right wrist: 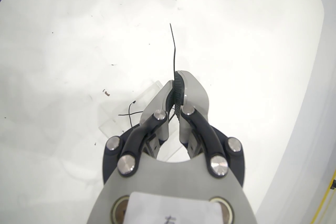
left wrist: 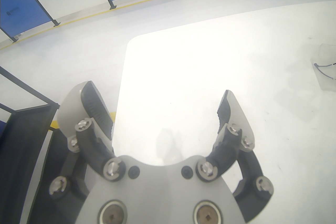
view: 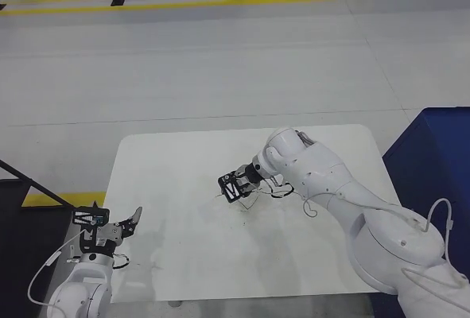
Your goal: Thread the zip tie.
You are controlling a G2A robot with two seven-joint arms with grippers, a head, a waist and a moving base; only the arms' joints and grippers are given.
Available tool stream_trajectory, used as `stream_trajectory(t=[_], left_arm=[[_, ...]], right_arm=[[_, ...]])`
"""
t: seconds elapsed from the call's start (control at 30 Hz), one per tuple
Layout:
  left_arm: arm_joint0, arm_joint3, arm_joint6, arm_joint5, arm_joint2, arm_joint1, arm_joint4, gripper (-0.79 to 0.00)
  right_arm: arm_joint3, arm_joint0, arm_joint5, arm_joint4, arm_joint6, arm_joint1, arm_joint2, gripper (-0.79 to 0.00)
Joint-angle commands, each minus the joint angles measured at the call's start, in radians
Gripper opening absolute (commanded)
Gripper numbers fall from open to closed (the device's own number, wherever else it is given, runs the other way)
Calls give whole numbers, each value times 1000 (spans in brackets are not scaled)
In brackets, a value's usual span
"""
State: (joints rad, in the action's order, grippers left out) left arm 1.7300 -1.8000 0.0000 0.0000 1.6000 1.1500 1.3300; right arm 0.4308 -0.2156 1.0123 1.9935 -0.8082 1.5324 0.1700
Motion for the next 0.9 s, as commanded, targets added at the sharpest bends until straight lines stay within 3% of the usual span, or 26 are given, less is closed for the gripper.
stream_trajectory(t=[0.0, 0.33, 0.43, 0.63, 0.87], left_arm=[[0, 0, 0, 0, 0, 0, 0, 0], [0, 0, 0, 0, 0, 0, 0, 0], [0, 0, 0, 0, 0, 0, 0, 0], [0, 0, 0, 0, 0, 0, 0, 0], [0, 0, 0, 0, 0, 0, 0, 0]], right_arm=[[-1, 0, 0, 1, 0, 1, 0, -785], [47, -29, -5, -64, -4, -8, 21, -785], [148, -57, -32, -203, -32, -54, 42, -785], [401, -99, 0, -410, 0, -200, 39, -785], [444, -129, -5, -457, -5, -200, 43, -785]])
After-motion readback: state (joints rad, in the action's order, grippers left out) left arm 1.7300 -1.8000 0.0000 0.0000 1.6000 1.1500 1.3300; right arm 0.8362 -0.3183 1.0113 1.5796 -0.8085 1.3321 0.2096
